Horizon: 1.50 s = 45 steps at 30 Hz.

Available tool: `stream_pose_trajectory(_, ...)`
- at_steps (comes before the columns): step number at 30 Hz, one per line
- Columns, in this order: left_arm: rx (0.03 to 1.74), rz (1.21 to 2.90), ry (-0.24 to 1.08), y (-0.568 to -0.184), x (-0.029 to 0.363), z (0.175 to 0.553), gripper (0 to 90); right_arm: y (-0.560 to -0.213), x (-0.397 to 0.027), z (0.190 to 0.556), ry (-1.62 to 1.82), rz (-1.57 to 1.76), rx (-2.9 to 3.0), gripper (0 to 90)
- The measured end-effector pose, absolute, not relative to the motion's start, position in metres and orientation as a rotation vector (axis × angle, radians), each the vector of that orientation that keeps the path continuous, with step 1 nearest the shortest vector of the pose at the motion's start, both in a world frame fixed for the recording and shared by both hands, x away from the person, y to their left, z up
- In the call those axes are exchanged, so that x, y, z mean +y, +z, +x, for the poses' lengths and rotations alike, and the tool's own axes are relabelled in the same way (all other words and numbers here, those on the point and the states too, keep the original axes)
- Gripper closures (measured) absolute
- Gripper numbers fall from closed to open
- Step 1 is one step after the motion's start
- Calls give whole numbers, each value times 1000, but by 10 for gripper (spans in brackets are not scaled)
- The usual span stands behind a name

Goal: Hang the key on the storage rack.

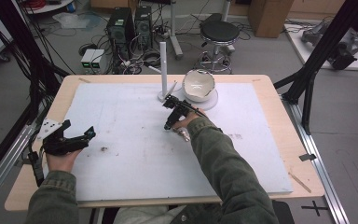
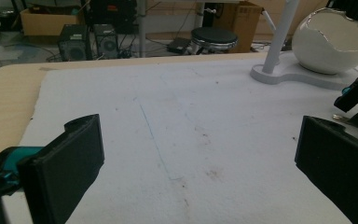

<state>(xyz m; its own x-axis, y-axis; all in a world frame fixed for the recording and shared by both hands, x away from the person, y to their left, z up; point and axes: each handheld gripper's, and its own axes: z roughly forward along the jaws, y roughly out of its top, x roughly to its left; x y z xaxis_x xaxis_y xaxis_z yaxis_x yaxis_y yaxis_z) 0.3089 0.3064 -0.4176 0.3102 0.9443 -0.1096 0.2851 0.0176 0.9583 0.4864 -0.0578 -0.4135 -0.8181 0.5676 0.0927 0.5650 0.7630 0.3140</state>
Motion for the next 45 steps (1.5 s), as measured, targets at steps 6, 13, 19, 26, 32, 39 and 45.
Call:
stream_pose_trajectory(6,1181,1506,768,-418,306,309,17,-414,-58,489,488,943,2957,475)
stream_pose_trajectory(13,1180,1505,770,-418,306,309,17,-413,-53,490,500,926,2950,539)
stream_pose_trajectory(19,1180,1506,770,-418,306,309,17,-414,-54,491,466,943,2933,678)
stream_pose_trajectory(26,1179,1505,770,-418,306,309,17,-414,-50,485,420,878,2917,814)
stream_pose_trajectory(32,1179,1508,771,-418,306,309,17,-414,-47,481,406,844,2886,825)
stream_pose_trajectory(39,1179,1510,773,-417,306,308,17,-411,-47,479,423,875,2836,826)
stream_pose_trajectory(45,1179,1505,774,-417,306,308,17,-403,-51,478,482,901,2826,826)
